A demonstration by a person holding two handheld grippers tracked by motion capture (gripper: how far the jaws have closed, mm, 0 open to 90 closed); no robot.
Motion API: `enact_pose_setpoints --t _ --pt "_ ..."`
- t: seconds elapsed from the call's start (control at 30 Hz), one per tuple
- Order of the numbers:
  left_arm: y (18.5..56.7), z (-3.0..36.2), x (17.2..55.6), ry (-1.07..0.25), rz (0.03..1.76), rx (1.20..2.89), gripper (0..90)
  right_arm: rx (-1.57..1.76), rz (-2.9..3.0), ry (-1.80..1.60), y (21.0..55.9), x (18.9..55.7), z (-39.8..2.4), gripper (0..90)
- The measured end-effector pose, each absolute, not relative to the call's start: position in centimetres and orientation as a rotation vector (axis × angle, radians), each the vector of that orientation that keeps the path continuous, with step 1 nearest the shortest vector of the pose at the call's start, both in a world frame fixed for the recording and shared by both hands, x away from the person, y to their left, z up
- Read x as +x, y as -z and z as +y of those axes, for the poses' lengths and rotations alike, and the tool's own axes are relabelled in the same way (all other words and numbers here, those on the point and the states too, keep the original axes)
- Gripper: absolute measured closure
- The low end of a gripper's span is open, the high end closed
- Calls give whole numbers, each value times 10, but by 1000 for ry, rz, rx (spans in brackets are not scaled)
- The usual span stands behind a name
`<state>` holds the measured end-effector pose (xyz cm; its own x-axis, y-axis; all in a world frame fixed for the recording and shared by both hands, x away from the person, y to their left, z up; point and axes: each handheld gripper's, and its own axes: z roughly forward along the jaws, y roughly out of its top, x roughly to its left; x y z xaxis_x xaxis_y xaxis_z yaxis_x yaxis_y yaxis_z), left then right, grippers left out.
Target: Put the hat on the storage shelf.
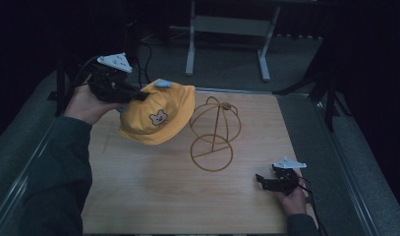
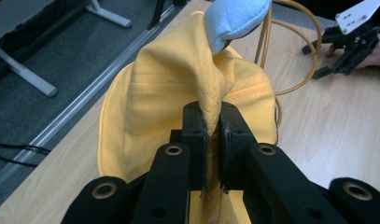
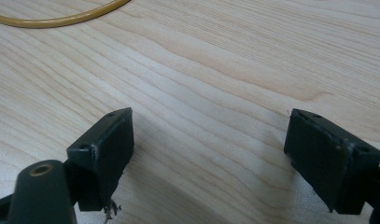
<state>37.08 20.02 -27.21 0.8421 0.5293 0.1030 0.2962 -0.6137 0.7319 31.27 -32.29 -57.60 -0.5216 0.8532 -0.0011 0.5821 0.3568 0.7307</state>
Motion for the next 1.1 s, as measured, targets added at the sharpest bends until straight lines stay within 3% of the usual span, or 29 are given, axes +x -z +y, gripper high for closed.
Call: enact_pose_setpoints --t 1.1 --pt "257 147 379 -351 439 2267 826 1255 2247 -971 576 313 -323 159"
